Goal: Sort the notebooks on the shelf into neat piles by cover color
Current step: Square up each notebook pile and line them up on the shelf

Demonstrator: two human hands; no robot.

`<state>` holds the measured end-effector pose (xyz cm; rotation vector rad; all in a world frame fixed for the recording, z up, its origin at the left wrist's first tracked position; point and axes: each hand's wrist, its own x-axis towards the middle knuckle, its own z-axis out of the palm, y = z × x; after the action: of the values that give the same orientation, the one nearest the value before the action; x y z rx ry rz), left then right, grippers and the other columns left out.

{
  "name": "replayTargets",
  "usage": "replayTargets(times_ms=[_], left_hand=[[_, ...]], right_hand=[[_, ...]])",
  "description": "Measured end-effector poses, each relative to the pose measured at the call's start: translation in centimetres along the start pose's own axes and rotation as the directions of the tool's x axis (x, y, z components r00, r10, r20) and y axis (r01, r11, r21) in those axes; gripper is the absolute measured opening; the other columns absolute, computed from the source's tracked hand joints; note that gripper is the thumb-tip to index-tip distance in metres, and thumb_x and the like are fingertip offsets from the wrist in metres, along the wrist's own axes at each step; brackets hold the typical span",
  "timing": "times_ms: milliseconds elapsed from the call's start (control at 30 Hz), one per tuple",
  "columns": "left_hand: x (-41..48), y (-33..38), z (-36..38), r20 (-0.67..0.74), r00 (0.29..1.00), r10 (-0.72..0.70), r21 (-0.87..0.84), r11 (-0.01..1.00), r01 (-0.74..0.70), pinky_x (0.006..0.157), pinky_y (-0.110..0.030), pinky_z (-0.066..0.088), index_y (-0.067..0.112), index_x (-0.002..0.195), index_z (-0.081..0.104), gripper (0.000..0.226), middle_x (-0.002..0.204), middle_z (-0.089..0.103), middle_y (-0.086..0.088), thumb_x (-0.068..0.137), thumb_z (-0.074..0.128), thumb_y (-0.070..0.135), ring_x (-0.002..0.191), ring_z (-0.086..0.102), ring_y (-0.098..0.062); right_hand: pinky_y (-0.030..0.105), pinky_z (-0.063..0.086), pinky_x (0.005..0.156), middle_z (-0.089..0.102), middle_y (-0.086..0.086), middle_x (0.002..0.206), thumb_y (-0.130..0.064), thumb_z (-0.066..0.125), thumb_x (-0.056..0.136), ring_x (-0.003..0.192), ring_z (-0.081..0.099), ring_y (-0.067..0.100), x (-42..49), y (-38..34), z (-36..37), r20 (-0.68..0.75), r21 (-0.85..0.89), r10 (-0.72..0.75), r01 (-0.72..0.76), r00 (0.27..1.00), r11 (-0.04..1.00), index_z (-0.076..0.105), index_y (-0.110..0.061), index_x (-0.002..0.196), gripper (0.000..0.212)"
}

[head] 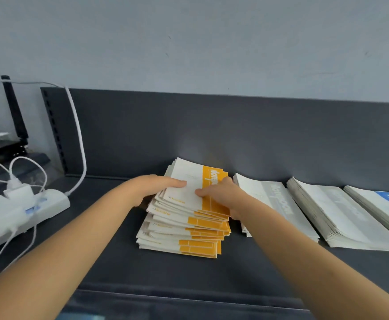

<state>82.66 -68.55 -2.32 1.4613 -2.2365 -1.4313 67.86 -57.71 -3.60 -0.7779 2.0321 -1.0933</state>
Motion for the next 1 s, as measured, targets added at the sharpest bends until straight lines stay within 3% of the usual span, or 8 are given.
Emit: replayTargets(times_ms=[100,167,233,467,633,767,1000], left_hand=[[0.5,-0.8,1.2,0.015,0.999,0.030,-0.281,0.960,-0.024,0.083,-0.038,0.056,0.016,0.115,0.068,0.040,0.102,0.074,-0.008,0.083,0.071,0.040,0.094,0.071,-0.026],[0.5,-0.9,2.1,0.037,0.999,0.025,-0.443,0.897,-0.007,0.079,-0.041,0.058,0.013,0.113,0.068,0.035,0.098,0.075,-0.011,0.083,0.072,0.031,0.091,0.072,-0.030],[0.7,-0.6,2.8,0.055,0.998,0.036,-0.501,0.865,-0.004,0.070,-0.038,0.059,0.012,0.111,0.069,0.030,0.094,0.076,-0.012,0.085,0.071,0.026,0.086,0.073,-0.029],[1.1,2.2,6.1,0.069,0.997,0.036,-0.554,0.833,0.008,0.065,-0.036,0.057,0.011,0.110,0.067,0.029,0.096,0.075,-0.015,0.084,0.069,0.023,0.085,0.071,-0.032],[1.1,4.5,9.5,0.086,0.995,0.058,-0.581,0.814,0.002,0.062,-0.037,0.057,0.011,0.112,0.066,0.029,0.095,0.075,-0.015,0.084,0.068,0.020,0.084,0.072,-0.032],[0.7,6.7,12.5,0.086,0.994,0.068,-0.596,0.803,-0.003,0.059,-0.034,0.057,0.012,0.112,0.065,0.028,0.096,0.074,-0.014,0.085,0.068,0.019,0.081,0.072,-0.030],[0.7,9.8,16.8,0.094,0.993,0.068,-0.593,0.805,0.000,0.069,-0.039,0.059,0.011,0.112,0.065,0.029,0.097,0.075,-0.014,0.084,0.067,0.020,0.087,0.072,-0.032]], right_hand=[[0.038,0.048,0.083,0.043,0.001,0.112,-0.034,0.072,0.082,0.102,0.050,0.024,0.1,0.8,-0.3,-0.008,0.089,0.004,-0.004,1.000,0.996,0.018,-0.020,0.145,0.085],[0.042,0.050,0.089,0.044,0.003,0.115,-0.033,0.072,0.082,0.104,0.051,0.026,0.1,1.2,-0.6,-0.012,0.112,0.007,-0.006,1.000,0.994,0.015,-0.023,0.147,0.087],[0.045,0.049,0.094,0.045,0.006,0.128,-0.034,0.072,0.082,0.109,0.051,0.028,0.0,1.4,-1.1,-0.024,0.102,0.016,-0.014,1.000,0.995,0.012,-0.025,0.148,0.089],[0.042,0.047,0.088,0.042,0.006,0.136,-0.039,0.071,0.082,0.100,0.047,0.025,-0.2,2.8,-4.7,-0.062,0.055,0.051,-0.048,0.997,0.997,0.013,-0.031,0.147,0.088],[0.046,0.049,0.095,0.043,0.006,0.135,-0.041,0.072,0.081,0.107,0.051,0.028,0.1,4.4,-8.3,-0.082,0.034,0.075,-0.072,0.994,0.997,0.013,-0.033,0.146,0.088],[0.042,0.048,0.087,0.042,0.005,0.135,-0.043,0.070,0.081,0.100,0.048,0.026,0.2,5.8,-11.6,-0.084,0.008,0.089,-0.088,0.992,0.996,0.014,-0.034,0.146,0.086],[0.042,0.048,0.091,0.040,0.004,0.137,-0.043,0.071,0.081,0.102,0.048,0.025,0.1,8.0,-16.5,-0.080,0.019,0.094,-0.093,0.992,0.995,0.015,-0.035,0.145,0.085]])
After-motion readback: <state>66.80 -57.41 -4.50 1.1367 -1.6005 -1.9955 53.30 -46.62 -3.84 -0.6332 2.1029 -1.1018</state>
